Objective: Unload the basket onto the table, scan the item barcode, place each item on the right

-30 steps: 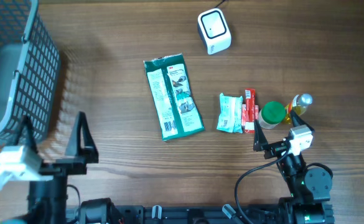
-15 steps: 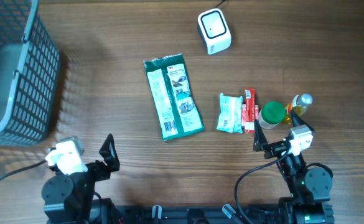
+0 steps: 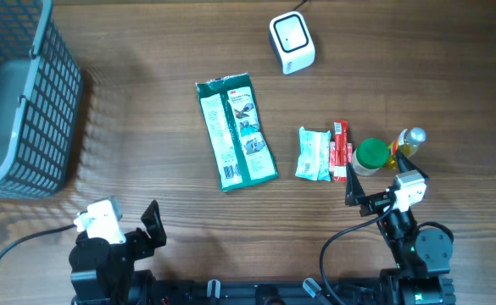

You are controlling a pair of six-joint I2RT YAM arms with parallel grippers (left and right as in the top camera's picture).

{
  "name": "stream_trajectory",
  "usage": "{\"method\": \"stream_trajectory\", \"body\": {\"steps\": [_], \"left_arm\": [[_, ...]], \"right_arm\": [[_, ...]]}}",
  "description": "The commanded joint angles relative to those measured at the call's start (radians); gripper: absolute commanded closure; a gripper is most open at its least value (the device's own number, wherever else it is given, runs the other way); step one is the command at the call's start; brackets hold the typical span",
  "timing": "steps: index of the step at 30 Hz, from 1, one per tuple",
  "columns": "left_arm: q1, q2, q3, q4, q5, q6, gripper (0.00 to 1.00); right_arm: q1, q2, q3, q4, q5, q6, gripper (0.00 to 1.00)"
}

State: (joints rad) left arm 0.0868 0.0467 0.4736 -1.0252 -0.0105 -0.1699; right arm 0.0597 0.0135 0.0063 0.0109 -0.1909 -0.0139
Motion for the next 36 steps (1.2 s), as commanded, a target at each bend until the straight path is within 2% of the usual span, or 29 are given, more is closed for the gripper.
{"method": "stream_trajectory", "body": {"steps": [1,2,8,12,16,23,30,36], "left_arm": [[-0.005,-0.037,-0.012,0.04,-0.029,0.006,0.0],[-0.005,-0.043,-0.012,0.094,-0.023,0.005,0.0],[-0.005,-0.043,-0.02,0.634,0.096,0.005,0.0],[-0.005,-0.043,-0.08,1.055,0.182,0.005,0.0],[-0.005,-0.043,-0.196,1.314,0.213,0.005,0.0],[-0.005,-0.043,-0.387,1.397,0.206,0.005,0.0],[-0.005,-0.043,-0.463,1.407,0.147,0.005,0.0],[-0.005,-0.043,-0.468,1.272,0.116,0.005,0.0]], "right_arm": [[-0.005,-0.006,-0.001,0.004,-0.01,-0.012,0.0],[-0.005,-0.006,-0.001,0.004,-0.01,-0.013,0.0],[-0.005,-0.006,-0.001,0.004,-0.01,-0.012,0.0],[-0.005,-0.006,-0.001,0.004,-0.01,-0.012,0.0],[-0.005,-0.006,-0.001,0.004,-0.01,-0.012,0.0],[-0.005,-0.006,-0.001,0.004,-0.01,-0.012,0.0],[-0.005,-0.006,-0.001,0.004,-0.01,-0.012,0.0],[-0.005,-0.006,-0.001,0.004,-0.01,-0.012,0.0]]}}
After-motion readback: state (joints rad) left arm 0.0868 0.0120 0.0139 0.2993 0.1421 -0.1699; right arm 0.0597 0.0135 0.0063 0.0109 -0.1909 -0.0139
